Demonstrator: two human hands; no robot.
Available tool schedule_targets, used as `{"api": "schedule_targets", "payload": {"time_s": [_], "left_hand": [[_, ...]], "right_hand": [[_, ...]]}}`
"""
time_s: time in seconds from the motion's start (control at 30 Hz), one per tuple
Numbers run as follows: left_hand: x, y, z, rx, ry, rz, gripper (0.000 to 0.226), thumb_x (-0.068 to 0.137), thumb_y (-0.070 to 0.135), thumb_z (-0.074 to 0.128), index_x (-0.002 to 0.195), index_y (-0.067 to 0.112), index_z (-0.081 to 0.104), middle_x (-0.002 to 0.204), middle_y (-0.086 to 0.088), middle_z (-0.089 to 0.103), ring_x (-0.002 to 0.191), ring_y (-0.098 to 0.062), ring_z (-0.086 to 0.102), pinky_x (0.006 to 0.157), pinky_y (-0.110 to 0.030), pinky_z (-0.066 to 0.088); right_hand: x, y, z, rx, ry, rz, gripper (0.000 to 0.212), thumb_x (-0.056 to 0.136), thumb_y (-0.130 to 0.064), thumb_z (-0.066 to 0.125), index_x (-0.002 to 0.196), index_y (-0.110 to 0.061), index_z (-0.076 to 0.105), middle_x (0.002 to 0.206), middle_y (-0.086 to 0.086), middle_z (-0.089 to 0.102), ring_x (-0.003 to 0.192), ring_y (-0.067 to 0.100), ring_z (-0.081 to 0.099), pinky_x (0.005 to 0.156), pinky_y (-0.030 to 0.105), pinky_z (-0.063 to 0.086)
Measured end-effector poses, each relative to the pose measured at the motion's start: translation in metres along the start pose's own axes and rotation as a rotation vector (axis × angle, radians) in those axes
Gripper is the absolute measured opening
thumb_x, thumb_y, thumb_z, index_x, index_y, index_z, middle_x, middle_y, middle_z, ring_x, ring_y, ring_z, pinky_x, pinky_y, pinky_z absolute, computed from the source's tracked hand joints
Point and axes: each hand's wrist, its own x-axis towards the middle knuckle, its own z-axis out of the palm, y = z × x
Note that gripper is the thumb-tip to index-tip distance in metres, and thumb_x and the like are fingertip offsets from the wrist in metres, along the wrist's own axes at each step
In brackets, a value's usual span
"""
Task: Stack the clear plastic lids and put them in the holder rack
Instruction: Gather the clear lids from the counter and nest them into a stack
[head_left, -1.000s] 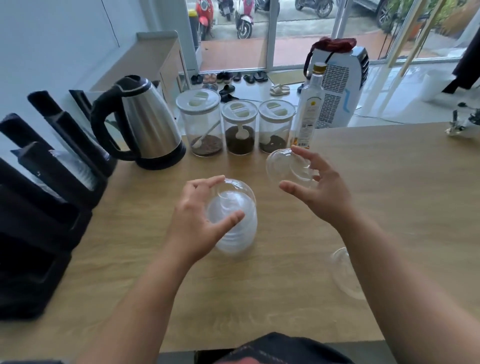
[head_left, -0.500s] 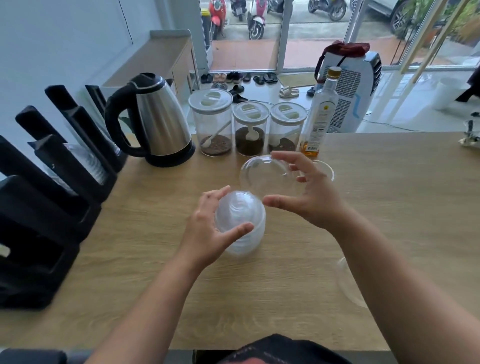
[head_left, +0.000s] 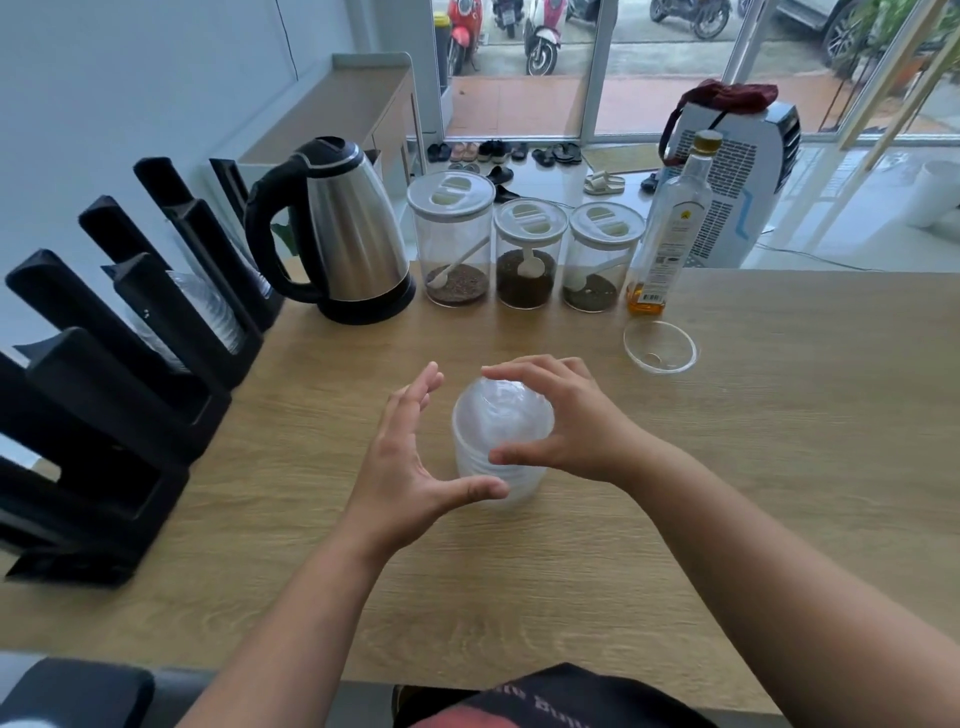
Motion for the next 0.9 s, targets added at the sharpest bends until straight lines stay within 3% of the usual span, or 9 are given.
{"api": "schedule_targets", "payload": {"time_s": [0.13, 0.23, 0.33, 0.47, 0.53, 0.6, 0.77, 0.9], "left_hand": [[-0.001, 0.003, 0.001, -0.019, 0.023, 0.012, 0.112, 0.053, 0.08, 0.074, 0.149, 0.043, 0.029, 0.148, 0.022, 0.037, 0.139, 0.0, 0.034, 0.113, -0.035, 0.034], [0.001, 0.013, 0.003, -0.084, 0.062, 0.08, 0.085, 0.075, 0.077, 0.058, 0.146, 0.034, 0.038, 0.146, 0.018, 0.042, 0.138, -0.002, 0.037, 0.114, -0.04, 0.034], [0.008, 0.032, 0.006, -0.17, 0.192, 0.196, 0.052, 0.091, 0.05, 0.055, 0.136, 0.025, 0.051, 0.139, 0.012, 0.054, 0.134, -0.008, 0.047, 0.111, -0.044, 0.039], [0.027, 0.068, 0.02, -0.147, 0.269, 0.365, 0.032, 0.091, 0.019, 0.062, 0.123, 0.018, 0.061, 0.122, 0.004, 0.064, 0.122, -0.016, 0.058, 0.105, -0.034, 0.043], [0.038, 0.086, 0.034, -0.071, 0.224, 0.46, 0.029, 0.089, 0.011, 0.064, 0.118, 0.012, 0.066, 0.115, 0.001, 0.065, 0.115, -0.009, 0.059, 0.1, -0.024, 0.043], [0.049, 0.101, 0.055, -0.003, 0.161, 0.528, 0.025, 0.088, 0.012, 0.067, 0.113, 0.012, 0.07, 0.111, 0.001, 0.066, 0.109, -0.005, 0.059, 0.096, -0.017, 0.042], [0.079, 0.112, 0.127, 0.157, -0.107, 0.421, 0.024, 0.088, 0.025, 0.066, 0.112, 0.021, 0.07, 0.113, 0.003, 0.061, 0.108, -0.014, 0.057, 0.093, -0.021, 0.041], [0.109, 0.086, 0.182, 0.547, -0.381, 0.322, 0.037, 0.09, 0.028, 0.062, 0.126, 0.024, 0.063, 0.144, -0.004, 0.044, 0.135, -0.028, 0.036, 0.111, -0.033, 0.03]], "right_hand": [[-0.003, 0.005, 0.004, 0.035, 0.001, 0.0, 0.082, 0.063, -0.061, 0.079, 0.135, -0.058, 0.039, 0.137, -0.026, 0.04, 0.13, 0.011, 0.027, 0.112, 0.048, 0.031], [-0.005, 0.004, 0.003, 0.064, 0.045, -0.015, 0.097, 0.056, -0.063, 0.081, 0.14, -0.058, 0.032, 0.147, -0.023, 0.033, 0.136, 0.013, 0.024, 0.116, 0.048, 0.025], [-0.01, 0.011, -0.008, 0.08, 0.173, -0.015, 0.107, 0.051, -0.071, 0.076, 0.144, -0.053, 0.027, 0.156, -0.018, 0.024, 0.142, 0.017, 0.021, 0.114, 0.043, 0.022], [-0.036, 0.035, -0.035, 0.071, 0.373, 0.079, 0.091, 0.057, -0.072, 0.069, 0.139, -0.047, 0.039, 0.151, -0.012, 0.036, 0.138, 0.013, 0.027, 0.11, 0.031, 0.022], [-0.056, 0.055, -0.046, 0.038, 0.404, 0.167, 0.084, 0.059, -0.069, 0.068, 0.136, -0.041, 0.047, 0.143, -0.011, 0.046, 0.132, 0.011, 0.033, 0.11, 0.033, 0.027], [-0.079, 0.078, -0.057, 0.02, 0.342, 0.289, 0.077, 0.061, -0.066, 0.07, 0.131, -0.041, 0.052, 0.136, -0.009, 0.052, 0.131, 0.017, 0.039, 0.111, 0.042, 0.034], [-0.142, 0.107, -0.069, -0.013, 0.096, 0.568, 0.074, 0.066, -0.049, 0.084, 0.132, -0.045, 0.05, 0.134, -0.007, 0.052, 0.131, 0.015, 0.043, 0.106, 0.032, 0.036], [-0.175, 0.111, -0.06, -0.026, 0.052, 0.635, 0.083, 0.059, -0.051, 0.087, 0.132, -0.049, 0.048, 0.138, -0.009, 0.047, 0.135, 0.014, 0.036, 0.111, 0.031, 0.032]]}}
